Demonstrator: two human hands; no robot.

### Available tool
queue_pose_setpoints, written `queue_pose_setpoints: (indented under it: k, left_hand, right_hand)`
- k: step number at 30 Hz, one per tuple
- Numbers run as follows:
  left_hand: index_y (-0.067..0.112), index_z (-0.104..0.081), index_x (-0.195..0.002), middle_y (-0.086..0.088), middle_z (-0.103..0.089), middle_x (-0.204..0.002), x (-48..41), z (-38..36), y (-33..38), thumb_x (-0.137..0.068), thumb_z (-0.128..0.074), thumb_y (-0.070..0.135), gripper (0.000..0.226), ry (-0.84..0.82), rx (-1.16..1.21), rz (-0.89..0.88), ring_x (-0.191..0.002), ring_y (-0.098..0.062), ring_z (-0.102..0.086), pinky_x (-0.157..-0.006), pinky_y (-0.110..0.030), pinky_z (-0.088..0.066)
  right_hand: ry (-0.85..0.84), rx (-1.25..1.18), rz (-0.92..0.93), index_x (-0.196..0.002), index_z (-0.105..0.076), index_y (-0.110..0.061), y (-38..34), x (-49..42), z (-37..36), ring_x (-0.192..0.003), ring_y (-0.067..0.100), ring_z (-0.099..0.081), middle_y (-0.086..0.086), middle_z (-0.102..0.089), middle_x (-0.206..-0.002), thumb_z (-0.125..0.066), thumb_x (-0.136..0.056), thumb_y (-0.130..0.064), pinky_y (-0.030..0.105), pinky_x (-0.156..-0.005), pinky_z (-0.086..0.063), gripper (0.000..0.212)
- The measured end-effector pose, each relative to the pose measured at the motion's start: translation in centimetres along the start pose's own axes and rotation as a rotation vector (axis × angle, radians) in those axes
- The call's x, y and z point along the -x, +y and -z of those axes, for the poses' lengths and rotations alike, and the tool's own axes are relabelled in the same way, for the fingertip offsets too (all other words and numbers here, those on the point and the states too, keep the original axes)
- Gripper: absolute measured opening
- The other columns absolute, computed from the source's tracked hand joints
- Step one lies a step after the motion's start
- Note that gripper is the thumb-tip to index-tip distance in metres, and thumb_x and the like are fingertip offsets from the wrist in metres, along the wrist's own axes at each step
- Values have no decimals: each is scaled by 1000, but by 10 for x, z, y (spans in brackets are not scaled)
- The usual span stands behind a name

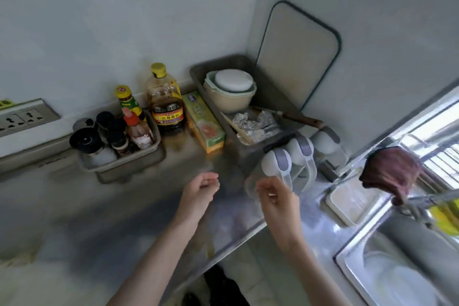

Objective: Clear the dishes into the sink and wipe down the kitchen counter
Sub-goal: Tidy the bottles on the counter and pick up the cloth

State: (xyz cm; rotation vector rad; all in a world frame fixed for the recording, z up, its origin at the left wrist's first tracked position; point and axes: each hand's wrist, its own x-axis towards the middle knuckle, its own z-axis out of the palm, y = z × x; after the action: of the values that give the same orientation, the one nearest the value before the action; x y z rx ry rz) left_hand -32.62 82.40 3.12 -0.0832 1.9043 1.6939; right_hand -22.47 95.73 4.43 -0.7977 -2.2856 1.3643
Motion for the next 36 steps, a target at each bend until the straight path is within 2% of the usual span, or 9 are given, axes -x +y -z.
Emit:
queue_pose_setpoints:
  k: [4, 8, 14, 18, 22, 25, 28, 31, 36]
  left_hand:
    - [23, -60, -90, -6, -63, -99, 7, -18, 9, -87, -58, 10, 13, -61, -49, -38, -96, -17, -60, -69, -21, -46]
    - [21, -60, -92, -7, -63, -99, 10, -23, 10, -88, -57, 11, 11, -81, -69, -44, -98, -20, -61, -71, -22, -46]
    - [15, -60, -97, -1, -62, -91, 14, -33, 2, -89, -57, 13, 9, -127, -65, 7, -87, -13, -61, -67, -20, -42]
    - [12, -60, -108, 2, -62, -99, 15, -73, 1, -85, -63, 24, 26, -202, -117, 10, -92, -10, -58, -67, -15, -42]
    - [11, -60, -94, -4, -61, -93, 12, -118, 4, -85, -65, 22, 16, -235, -54, 38, -90, -15, -57, -71, -17, -43]
    - [15, -59, -81, -5, -63, -85, 7, -137, 1, -86, -63, 26, 13, -227, -80, 58, -87, -20, -58, -77, -27, -43]
    - [13, -59, -90, -4, -66, -89, 3, -137, -4, -89, -59, 21, 8, -129, -55, 59, -90, -20, -63, -79, -28, -48]
    - [17, -60, -90, 2, -64, -80, 7, -122, -2, -90, -57, 20, 4, -92, 6, 14, -76, -12, -62, -65, -20, -48]
    - [16, -60, -101, 3, -64, -82, 21, -77, 7, -91, -55, 20, 12, -114, 100, 19, -77, -7, -63, -59, -21, -50]
  right_hand:
    - [264, 162, -19, -97, -56, -14, -2, 6, 26, -72, 11, -59, -2, -54, -104, -59, -87, -11, 32, -63, -48, 11]
    - [132, 285, -242, -113, -49, -10, 9, -14, 29, -92, 22, -55, 0, -52, -111, -51, -92, -40, 32, -71, -39, 36]
    - [82, 125, -263, -95, -55, -14, 22, -21, 24, -82, 24, -62, 5, -64, -89, -51, -93, -37, 41, -73, -53, 23]
    - [267, 109, -217, -99, -59, -9, 18, -23, 39, -85, 14, -51, 8, -58, -106, -55, -92, -27, 27, -74, -35, 20]
    - [238, 110, -294, -125, -44, -10, 28, -42, 53, -112, 20, -44, 6, -44, -127, -52, -91, -42, 30, -90, -34, 48]
    - [154, 73, -367, -111, -52, -14, 43, -59, 56, -93, 27, -60, 6, -61, -102, -37, -84, -66, 49, -84, -51, 61]
    - [72, -27, -415, -84, -58, -2, 45, -67, 58, -62, 23, -56, 10, -56, -69, -40, -96, -45, 45, -60, -54, 48]
    - [-38, -198, -508, -87, -63, 1, 39, -66, 54, -60, 23, -57, 10, -60, -71, -43, -98, -34, 37, -62, -50, 43]
    - [-112, -225, -443, -81, -67, -5, 22, -47, 37, -68, 34, -64, 17, -69, -79, -47, -97, -22, 45, -65, -55, 31]
